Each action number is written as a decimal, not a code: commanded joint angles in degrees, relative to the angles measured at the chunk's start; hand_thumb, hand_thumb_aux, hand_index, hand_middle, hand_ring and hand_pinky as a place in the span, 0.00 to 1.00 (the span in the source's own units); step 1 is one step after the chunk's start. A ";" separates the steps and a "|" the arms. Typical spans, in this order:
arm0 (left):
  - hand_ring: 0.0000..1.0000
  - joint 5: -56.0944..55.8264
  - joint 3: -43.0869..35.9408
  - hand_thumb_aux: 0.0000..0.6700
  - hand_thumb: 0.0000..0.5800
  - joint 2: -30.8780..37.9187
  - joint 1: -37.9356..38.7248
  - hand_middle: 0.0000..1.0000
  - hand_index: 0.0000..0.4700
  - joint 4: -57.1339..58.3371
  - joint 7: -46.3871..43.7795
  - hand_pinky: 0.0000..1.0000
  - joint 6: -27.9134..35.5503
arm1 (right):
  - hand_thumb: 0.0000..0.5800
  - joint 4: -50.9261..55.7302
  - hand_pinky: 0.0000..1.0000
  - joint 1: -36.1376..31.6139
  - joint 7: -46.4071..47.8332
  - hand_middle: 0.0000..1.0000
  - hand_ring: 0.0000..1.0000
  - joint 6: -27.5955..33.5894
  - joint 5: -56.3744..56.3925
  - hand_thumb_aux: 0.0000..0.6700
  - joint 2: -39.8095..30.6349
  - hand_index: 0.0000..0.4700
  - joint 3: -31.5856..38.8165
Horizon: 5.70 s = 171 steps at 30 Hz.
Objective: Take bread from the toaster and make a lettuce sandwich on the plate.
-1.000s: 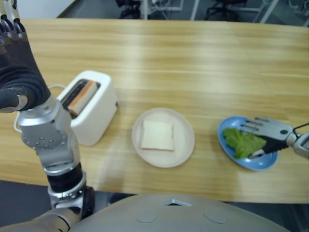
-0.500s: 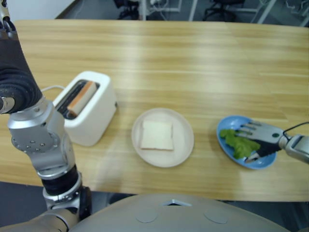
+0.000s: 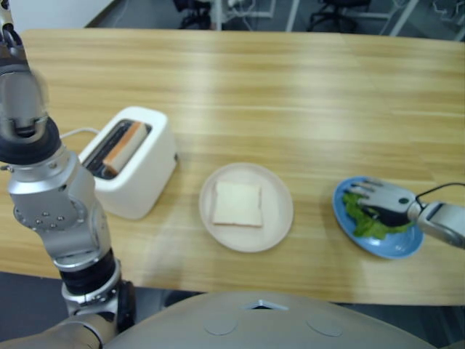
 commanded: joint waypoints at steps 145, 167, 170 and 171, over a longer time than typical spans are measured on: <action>0.00 4.45 -0.71 0.00 0.00 -0.32 -0.45 0.00 0.00 2.47 0.83 0.00 -1.13 | 1.00 -6.84 1.00 5.60 -19.43 1.00 1.00 13.92 6.34 1.00 -0.27 0.98 -8.70; 0.00 5.45 -4.15 0.00 0.00 -1.14 -3.06 0.00 0.00 8.73 1.58 0.00 -5.41 | 1.00 -21.52 1.00 -8.26 -4.06 1.00 1.00 0.42 14.65 1.00 19.06 0.98 -4.18; 0.00 5.61 -4.61 0.00 0.00 -1.38 -3.22 0.00 0.00 9.59 1.62 0.00 -6.29 | 1.00 -18.97 1.00 -11.23 -3.20 1.00 1.00 -0.45 13.25 1.00 22.11 0.98 -1.61; 0.00 5.63 -4.79 0.00 0.00 -1.45 -3.34 0.00 0.00 9.92 1.62 0.00 -6.58 | 1.00 -18.31 1.00 -11.81 -3.13 1.00 1.00 -0.67 12.77 1.00 22.81 0.98 -1.14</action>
